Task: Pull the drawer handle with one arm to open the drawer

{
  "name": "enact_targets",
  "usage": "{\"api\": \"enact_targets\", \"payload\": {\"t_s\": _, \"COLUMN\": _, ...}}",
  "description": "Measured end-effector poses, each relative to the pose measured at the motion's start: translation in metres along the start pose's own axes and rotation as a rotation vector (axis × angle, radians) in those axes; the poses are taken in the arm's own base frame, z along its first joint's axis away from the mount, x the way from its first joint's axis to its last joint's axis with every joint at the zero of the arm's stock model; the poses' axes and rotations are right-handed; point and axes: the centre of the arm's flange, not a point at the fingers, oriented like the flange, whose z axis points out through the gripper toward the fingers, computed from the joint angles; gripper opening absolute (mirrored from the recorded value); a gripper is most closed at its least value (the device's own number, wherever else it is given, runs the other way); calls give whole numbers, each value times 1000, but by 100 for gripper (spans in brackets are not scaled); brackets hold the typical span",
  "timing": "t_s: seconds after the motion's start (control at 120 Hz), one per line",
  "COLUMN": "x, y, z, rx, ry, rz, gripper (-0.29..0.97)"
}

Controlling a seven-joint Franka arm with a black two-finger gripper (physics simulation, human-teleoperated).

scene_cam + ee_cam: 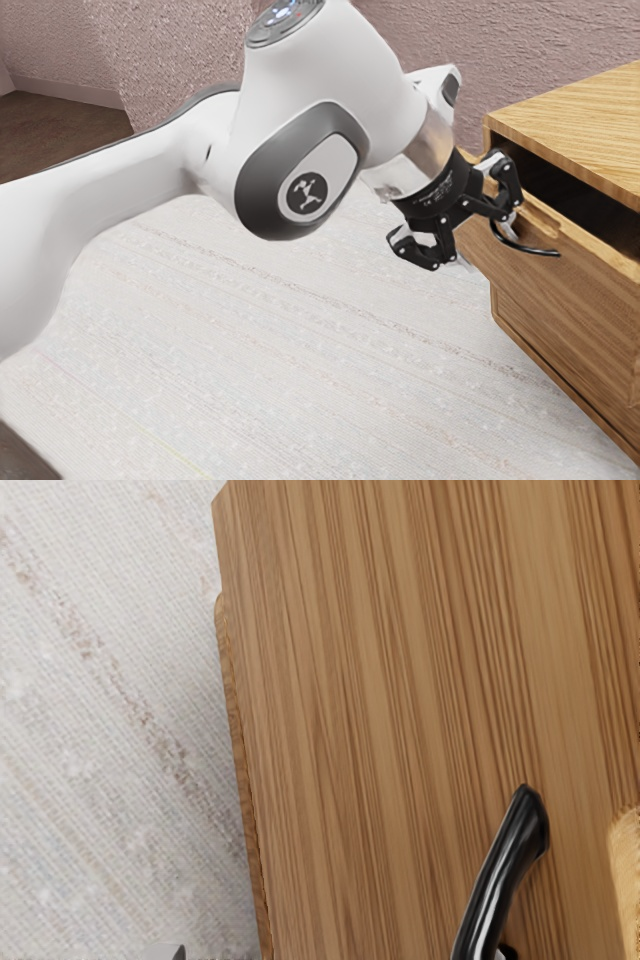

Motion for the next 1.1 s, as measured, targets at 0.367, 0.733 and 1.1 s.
{"api": "enact_targets", "payload": {"t_s": 0.367, "x": -4, "y": -25, "z": -15, "rx": 8, "ry": -15, "rz": -10, "gripper": 26}}
{"api": "enact_targets", "payload": {"t_s": 0.733, "x": -5, "y": -53, "z": -35, "rx": 15, "ry": -6, "rz": -13, "gripper": 25}}
{"api": "enact_targets", "payload": {"t_s": 1.1, "x": -7, "y": -82, "z": -47, "rx": 28, "ry": -11, "rz": -34, "gripper": 25}}
